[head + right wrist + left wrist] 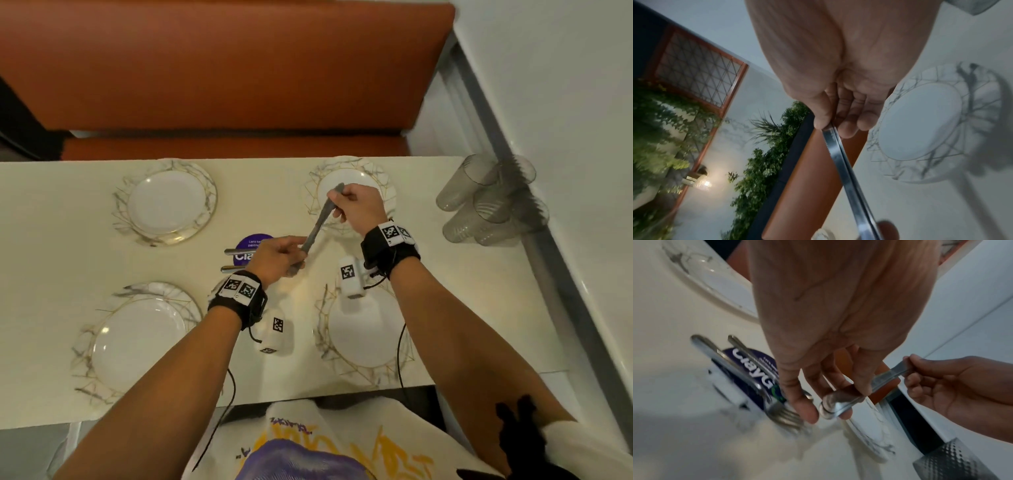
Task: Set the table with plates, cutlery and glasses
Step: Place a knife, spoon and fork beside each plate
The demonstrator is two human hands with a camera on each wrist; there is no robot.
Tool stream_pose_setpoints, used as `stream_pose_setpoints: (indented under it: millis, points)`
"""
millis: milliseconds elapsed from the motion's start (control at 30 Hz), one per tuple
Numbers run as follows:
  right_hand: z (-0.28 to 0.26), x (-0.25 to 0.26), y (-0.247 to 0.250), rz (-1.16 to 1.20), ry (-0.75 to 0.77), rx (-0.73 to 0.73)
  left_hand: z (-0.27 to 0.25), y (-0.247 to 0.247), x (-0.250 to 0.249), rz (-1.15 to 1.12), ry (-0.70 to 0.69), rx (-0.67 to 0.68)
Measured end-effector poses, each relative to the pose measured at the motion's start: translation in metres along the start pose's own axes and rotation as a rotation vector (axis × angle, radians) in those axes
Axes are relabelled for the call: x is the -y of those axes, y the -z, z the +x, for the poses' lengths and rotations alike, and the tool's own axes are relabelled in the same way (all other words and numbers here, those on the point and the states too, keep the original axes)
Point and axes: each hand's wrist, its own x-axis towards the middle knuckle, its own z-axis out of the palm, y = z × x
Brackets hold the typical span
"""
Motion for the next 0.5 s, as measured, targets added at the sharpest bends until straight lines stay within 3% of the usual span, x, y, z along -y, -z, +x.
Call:
stream_pose_setpoints:
  millis: [167, 300, 500]
  points:
    - [0.003, 0.000, -0.013, 0.213, -0.082, -0.058, 0.022, 0.060, -0.026, 0.017, -0.047, -0.085]
    - [-0.008, -0.005, -0.017, 0.283, -0.124, 0.076, 0.040, 0.097, -0.058, -0.297, -0.081, -0.199]
    - [-0.015, 0.003, -0.041, 0.110, -0.083, 0.258, 0.063, 0.073, -0.082, -0.535, -0.148, -0.311]
